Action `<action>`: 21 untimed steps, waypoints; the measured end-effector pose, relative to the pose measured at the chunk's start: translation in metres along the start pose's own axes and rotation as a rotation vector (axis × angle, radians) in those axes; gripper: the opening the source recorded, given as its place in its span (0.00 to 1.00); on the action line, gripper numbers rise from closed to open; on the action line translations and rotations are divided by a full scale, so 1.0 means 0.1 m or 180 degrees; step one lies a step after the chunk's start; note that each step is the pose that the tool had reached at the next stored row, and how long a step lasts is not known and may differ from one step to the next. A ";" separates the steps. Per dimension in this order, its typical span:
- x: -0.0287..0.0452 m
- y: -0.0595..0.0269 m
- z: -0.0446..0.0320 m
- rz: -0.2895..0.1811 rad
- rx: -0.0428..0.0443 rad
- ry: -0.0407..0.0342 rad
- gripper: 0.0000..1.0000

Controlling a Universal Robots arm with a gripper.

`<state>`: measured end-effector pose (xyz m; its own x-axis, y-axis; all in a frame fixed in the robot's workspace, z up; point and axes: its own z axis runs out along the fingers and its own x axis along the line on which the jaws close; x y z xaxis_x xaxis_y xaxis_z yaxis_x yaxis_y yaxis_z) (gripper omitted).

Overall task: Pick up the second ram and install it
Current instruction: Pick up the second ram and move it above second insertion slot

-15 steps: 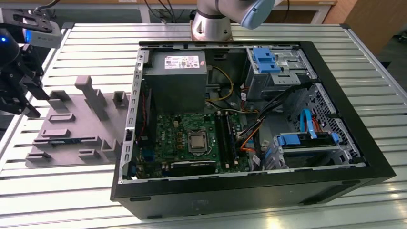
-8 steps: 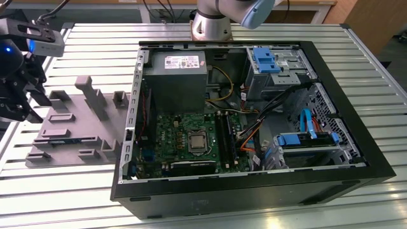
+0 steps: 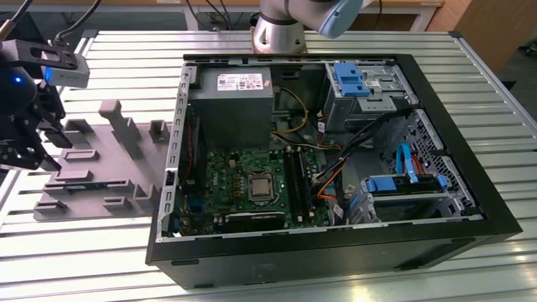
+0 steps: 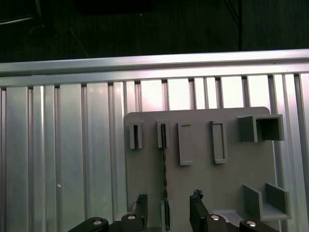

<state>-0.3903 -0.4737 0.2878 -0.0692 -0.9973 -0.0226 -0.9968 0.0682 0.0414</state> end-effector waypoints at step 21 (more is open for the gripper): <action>0.019 0.030 0.231 -0.0020 -0.0001 0.0001 0.47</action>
<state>-0.3943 -0.4748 0.2648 -0.0630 -0.9978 -0.0224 -0.9972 0.0620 0.0414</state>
